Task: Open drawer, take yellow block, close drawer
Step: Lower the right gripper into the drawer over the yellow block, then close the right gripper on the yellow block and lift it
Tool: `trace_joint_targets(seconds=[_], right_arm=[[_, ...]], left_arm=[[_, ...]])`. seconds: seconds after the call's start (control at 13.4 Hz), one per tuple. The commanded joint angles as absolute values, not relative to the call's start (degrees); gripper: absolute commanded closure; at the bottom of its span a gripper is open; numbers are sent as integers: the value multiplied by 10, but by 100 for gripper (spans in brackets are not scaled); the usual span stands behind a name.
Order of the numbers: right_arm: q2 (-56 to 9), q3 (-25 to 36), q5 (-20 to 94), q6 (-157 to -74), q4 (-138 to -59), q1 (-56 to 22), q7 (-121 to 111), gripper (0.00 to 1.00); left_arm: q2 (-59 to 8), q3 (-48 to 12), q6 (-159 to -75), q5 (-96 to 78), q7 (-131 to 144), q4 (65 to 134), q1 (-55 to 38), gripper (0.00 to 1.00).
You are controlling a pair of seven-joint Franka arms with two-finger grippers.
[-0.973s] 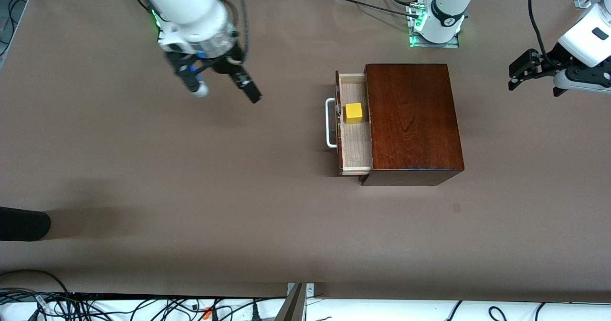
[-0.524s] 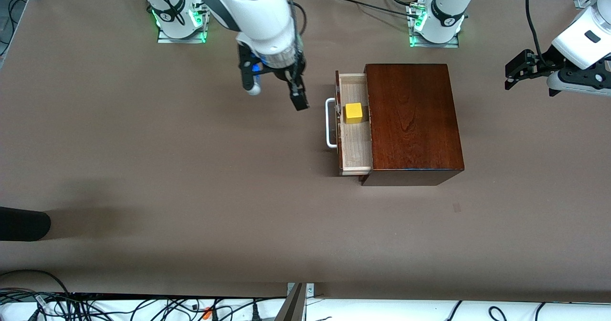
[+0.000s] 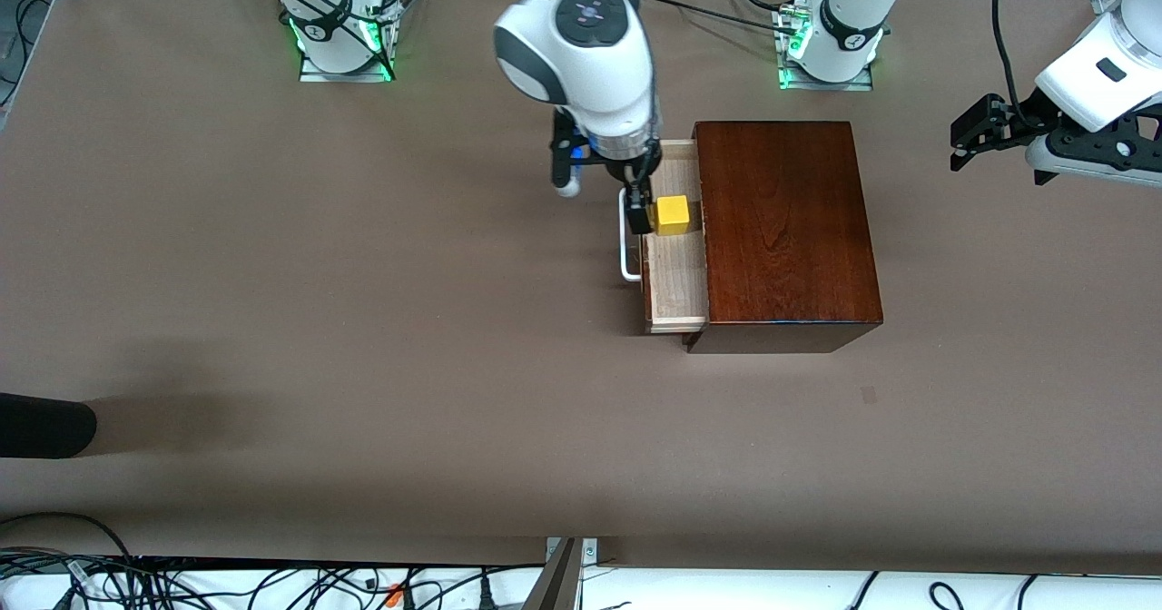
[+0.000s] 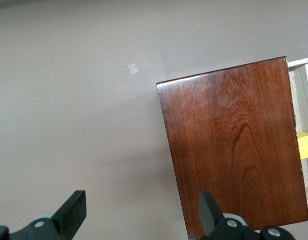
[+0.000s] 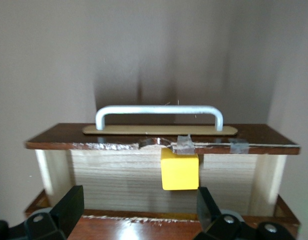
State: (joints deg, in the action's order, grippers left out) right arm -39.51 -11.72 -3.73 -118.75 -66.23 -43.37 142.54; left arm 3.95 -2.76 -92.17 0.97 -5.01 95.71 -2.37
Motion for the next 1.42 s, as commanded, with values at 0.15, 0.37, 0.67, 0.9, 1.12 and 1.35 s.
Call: trace_joint_targets(seconds=[0.15,0.37,0.67,0.9,1.12,1.35], right_arm=[[-451,-101,-54,-1236,-628,-468,1470,0],[-468,-93,-54,-1251,-628,-482,1476,0],[-481,-93,-52,-1250,-634,-490,1477,0],[-488,-93,-51,-1250,-635,-490,1476,0],[-493,-93,-49,-1250,-641,-489,1476,0],[-494,-93,-53,-1252,-644,-490,1475,42]], left_arm=[[28,-25,-916,10,-62,939,-27,0],[28,-25,-916,10,-62,939,-27,0],[28,-25,-916,10,-62,939,-27,0],[29,-25,-916,10,-62,939,-27,0],[28,-25,-916,10,-62,939,-27,0],[28,-25,-916,10,-62,938,-27,0]])
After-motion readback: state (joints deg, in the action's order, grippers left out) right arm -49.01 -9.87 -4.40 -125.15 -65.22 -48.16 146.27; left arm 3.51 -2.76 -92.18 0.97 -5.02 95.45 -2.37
